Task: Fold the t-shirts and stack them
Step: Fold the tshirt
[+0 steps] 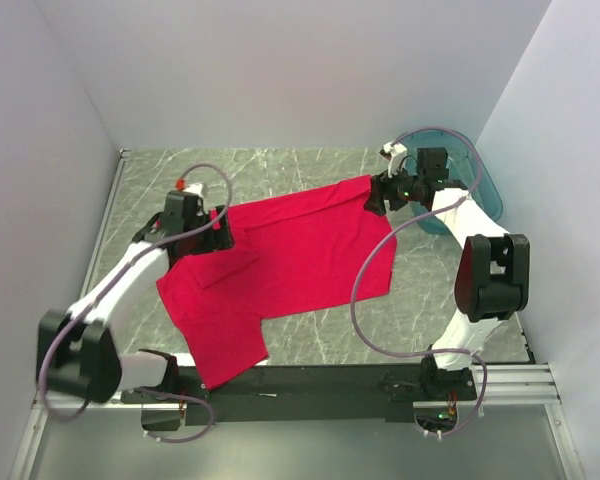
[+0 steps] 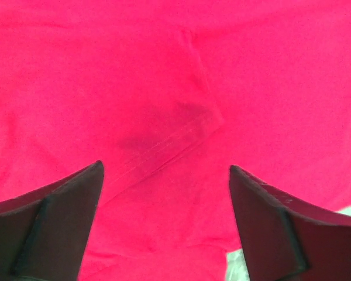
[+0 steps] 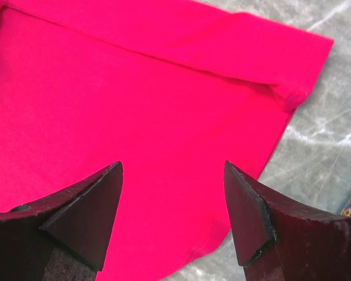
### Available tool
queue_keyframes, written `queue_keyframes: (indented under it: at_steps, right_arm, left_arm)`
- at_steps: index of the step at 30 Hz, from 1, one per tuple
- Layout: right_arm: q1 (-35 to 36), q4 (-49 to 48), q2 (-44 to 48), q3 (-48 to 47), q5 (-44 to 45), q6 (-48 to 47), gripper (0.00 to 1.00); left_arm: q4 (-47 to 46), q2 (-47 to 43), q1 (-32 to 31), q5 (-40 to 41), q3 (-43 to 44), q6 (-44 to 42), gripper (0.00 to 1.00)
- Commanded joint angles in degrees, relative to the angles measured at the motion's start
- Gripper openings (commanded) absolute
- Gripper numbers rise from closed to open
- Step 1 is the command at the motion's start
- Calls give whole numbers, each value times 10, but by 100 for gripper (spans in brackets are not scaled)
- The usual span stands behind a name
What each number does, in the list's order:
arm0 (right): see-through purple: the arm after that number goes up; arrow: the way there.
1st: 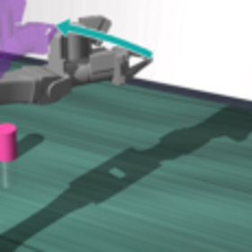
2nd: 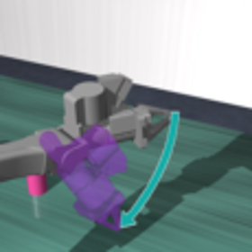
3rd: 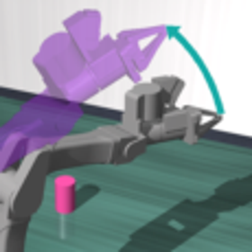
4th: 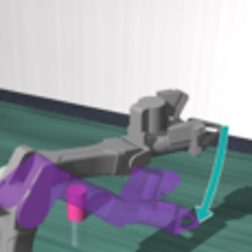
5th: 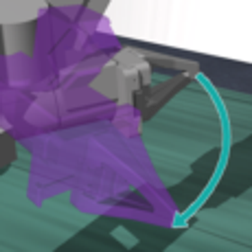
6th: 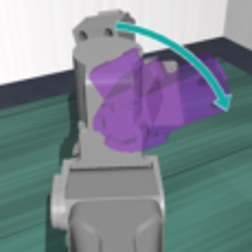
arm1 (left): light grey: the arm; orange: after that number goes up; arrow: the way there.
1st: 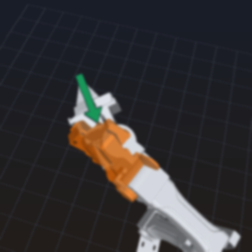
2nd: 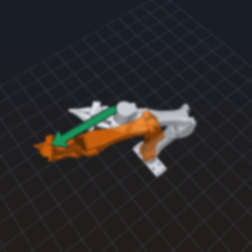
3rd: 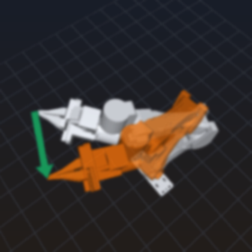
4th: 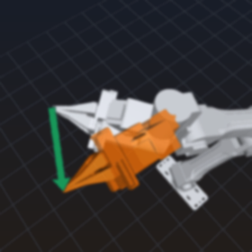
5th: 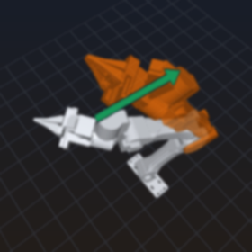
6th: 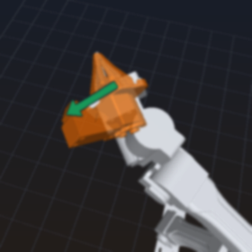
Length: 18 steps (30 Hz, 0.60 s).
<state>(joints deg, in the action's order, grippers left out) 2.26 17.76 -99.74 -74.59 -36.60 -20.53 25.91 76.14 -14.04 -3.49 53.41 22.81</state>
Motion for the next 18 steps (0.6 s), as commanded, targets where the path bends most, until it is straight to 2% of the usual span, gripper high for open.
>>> queue_keyframes:
  at_steps: [1,2,7,9,12,18]
  right_arm:
    - [-13,19,-3,-23,-16,-7,76]
    - [-14,25,-7,-33,-15,-8,76]
    - [-13,61,-33,-69,15,-14,76]
    - [-12,66,-44,-100,68,-4,75]
    - [5,118,-111,-181,144,-20,70]
    - [49,158,-190,-271,286,-144,69]
  left_arm:
    - [-59,-132,2,84,-20,27,96]
    - [-69,-156,4,94,-27,40,99]
    - [-64,-256,36,74,-73,85,99]
    - [-58,-264,60,51,-93,107,100]
    - [-62,-264,84,19,-110,126,99]
    - [-70,-267,94,-2,-128,138,99]
